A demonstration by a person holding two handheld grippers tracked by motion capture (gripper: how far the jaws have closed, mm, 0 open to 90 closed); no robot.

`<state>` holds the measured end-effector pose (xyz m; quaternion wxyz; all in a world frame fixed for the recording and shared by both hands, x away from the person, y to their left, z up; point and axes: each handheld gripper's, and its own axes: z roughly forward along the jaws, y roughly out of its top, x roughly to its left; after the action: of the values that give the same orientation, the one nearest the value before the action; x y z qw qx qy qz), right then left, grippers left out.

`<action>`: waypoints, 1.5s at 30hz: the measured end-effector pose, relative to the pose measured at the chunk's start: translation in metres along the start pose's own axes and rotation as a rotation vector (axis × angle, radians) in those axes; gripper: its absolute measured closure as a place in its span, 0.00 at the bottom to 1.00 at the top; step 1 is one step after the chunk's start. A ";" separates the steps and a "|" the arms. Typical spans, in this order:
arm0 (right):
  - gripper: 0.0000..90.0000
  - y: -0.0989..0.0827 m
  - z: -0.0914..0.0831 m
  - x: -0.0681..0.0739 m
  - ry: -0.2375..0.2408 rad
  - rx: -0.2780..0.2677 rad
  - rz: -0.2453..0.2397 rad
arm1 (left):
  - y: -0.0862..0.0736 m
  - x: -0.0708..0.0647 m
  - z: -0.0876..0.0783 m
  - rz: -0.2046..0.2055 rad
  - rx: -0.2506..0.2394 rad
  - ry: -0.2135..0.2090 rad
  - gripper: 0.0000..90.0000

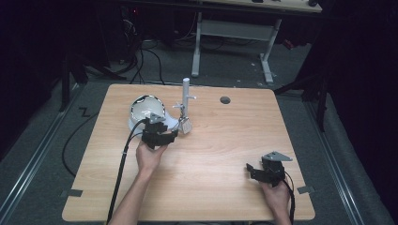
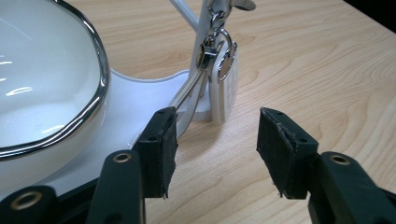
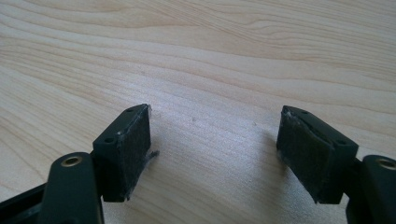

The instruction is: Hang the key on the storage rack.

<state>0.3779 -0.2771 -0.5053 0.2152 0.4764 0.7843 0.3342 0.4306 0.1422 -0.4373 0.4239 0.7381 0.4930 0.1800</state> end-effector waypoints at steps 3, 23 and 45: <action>0.29 0.000 0.000 0.000 0.000 0.000 0.000 | 0.000 0.000 -0.008 0.000 -0.018 -0.009 0.52; 0.29 0.000 0.000 0.000 0.001 0.000 0.001 | -0.005 0.005 -0.044 0.005 -0.067 -0.011 0.51; 0.29 0.000 0.000 0.000 0.000 0.000 0.001 | -0.022 0.013 -0.071 -0.008 -0.100 -0.005 0.51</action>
<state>0.3780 -0.2771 -0.5053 0.2152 0.4767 0.7841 0.3342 0.3747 0.1888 -0.4161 0.4624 0.7144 0.4853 0.2007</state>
